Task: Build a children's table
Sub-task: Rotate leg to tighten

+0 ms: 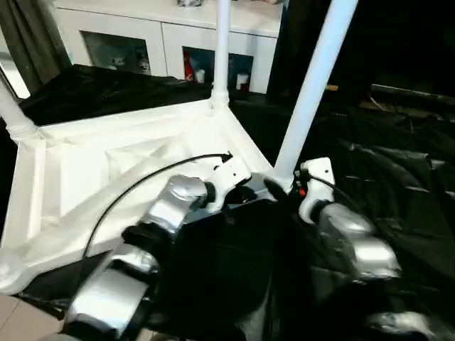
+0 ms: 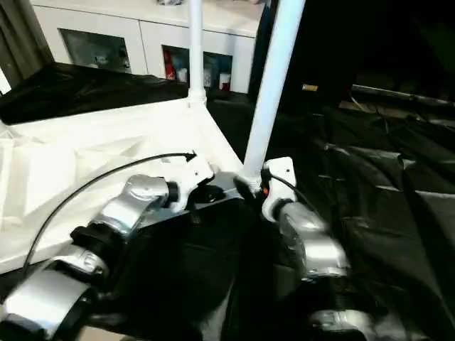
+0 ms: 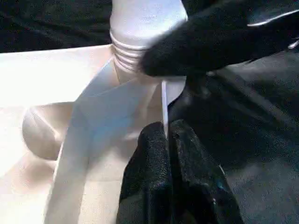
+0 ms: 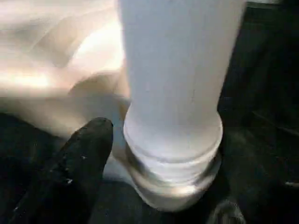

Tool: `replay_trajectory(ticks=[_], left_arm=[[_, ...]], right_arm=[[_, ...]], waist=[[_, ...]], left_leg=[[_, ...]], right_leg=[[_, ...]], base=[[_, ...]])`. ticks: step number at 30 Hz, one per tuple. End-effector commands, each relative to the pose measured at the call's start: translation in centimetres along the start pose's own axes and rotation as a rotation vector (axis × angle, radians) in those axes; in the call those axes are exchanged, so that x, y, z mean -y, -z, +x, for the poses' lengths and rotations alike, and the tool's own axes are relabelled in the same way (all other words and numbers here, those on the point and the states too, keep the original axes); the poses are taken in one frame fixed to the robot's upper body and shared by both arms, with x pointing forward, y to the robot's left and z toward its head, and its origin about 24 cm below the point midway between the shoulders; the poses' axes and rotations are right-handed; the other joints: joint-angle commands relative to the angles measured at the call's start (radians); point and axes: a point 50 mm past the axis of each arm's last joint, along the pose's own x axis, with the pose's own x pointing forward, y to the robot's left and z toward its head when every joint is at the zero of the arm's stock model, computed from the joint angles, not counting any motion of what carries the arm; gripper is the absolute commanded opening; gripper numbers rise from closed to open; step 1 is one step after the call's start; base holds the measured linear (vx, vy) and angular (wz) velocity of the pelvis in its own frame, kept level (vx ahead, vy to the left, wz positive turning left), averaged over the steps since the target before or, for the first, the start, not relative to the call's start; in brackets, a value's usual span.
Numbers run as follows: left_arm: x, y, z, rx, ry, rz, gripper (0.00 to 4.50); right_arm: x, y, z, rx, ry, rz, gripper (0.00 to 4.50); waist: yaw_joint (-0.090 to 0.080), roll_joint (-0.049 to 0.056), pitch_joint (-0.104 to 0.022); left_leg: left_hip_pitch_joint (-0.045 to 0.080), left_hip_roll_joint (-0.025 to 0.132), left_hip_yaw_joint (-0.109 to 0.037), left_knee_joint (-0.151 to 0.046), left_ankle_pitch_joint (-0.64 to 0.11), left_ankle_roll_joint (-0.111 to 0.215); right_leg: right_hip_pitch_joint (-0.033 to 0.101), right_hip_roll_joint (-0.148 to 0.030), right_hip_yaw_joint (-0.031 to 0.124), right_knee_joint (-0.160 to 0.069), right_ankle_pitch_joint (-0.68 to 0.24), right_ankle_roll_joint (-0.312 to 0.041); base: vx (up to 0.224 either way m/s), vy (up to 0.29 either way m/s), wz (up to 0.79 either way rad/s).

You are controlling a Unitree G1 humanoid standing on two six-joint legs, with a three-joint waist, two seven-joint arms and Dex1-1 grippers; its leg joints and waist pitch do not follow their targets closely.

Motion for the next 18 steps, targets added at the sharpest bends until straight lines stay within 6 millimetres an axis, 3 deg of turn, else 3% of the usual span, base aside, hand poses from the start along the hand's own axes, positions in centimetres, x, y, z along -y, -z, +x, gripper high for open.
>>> replay_trajectory(ticks=[1, 3, 6, 9, 13, 18], left_arm=[[0.9, -0.7, 0.4, 0.034, 0.092, 0.052, 0.00], [0.9, -0.5, -0.2, 0.018, 0.126, 0.069, 0.00], [0.9, 0.3, -1.9, -0.004, 0.221, 0.102, 0.00], [1.1, 1.0, -2.8, -0.020, 0.290, 0.110, 0.00], [1.5, 1.4, -4.1, -0.014, 0.378, 0.081, 0.00], [1.5, 1.4, -4.3, -0.011, 0.365, 0.085, 0.00]], right_arm=[[-1.4, 0.1, 0.2, -0.011, -0.138, -0.023, 3.68], [-1.1, -0.1, -0.5, -0.008, -0.180, -0.047, 3.68], [-0.7, -0.6, -2.1, -0.016, -0.308, -0.107, 3.68], [-0.6, -0.7, -2.6, -0.030, -0.357, -0.125, 3.68], [-0.8, -1.1, -3.1, -0.029, -0.428, -0.139, 3.68], [-1.1, -0.8, -3.1, -0.034, -0.469, -0.130, 3.68]], waist=[[0.001, -0.005, -0.047], [0.001, -0.010, -0.051], [0.004, -0.007, -0.053], [0.001, -0.007, -0.059], [0.008, -0.002, -0.058], [0.016, -0.001, -0.054]], left_leg=[[0.011, 0.045, -0.026, -0.069, -0.310, 0.021], [0.009, 0.043, -0.022, -0.063, -0.269, 0.027], [0.009, 0.047, -0.022, -0.060, -0.236, 0.048], [0.009, 0.046, -0.018, -0.052, -0.164, 0.081], [0.013, 0.051, -0.014, -0.051, -0.149, 0.090], [0.014, 0.051, -0.015, -0.054, -0.207, 0.057]], right_leg=[[0.025, -0.067, 0.042, -0.098, -0.288, -0.153], [0.027, -0.067, 0.040, -0.090, -0.220, -0.181], [0.032, -0.065, 0.039, -0.080, -0.150, -0.205], [0.034, -0.062, 0.038, -0.062, 0.001, -0.254], [0.033, -0.060, 0.037, -0.056, 0.033, -0.278], [0.031, -0.064, 0.037, -0.064, -0.061, -0.266]], base=[[0.000, 0.000, 0.00], [0.000, 0.000, 0.00], [0.000, 0.000, 0.00], [0.000, 0.000, 0.00], [0.000, 0.000, 0.00], [0.000, 0.000, 0.00]])
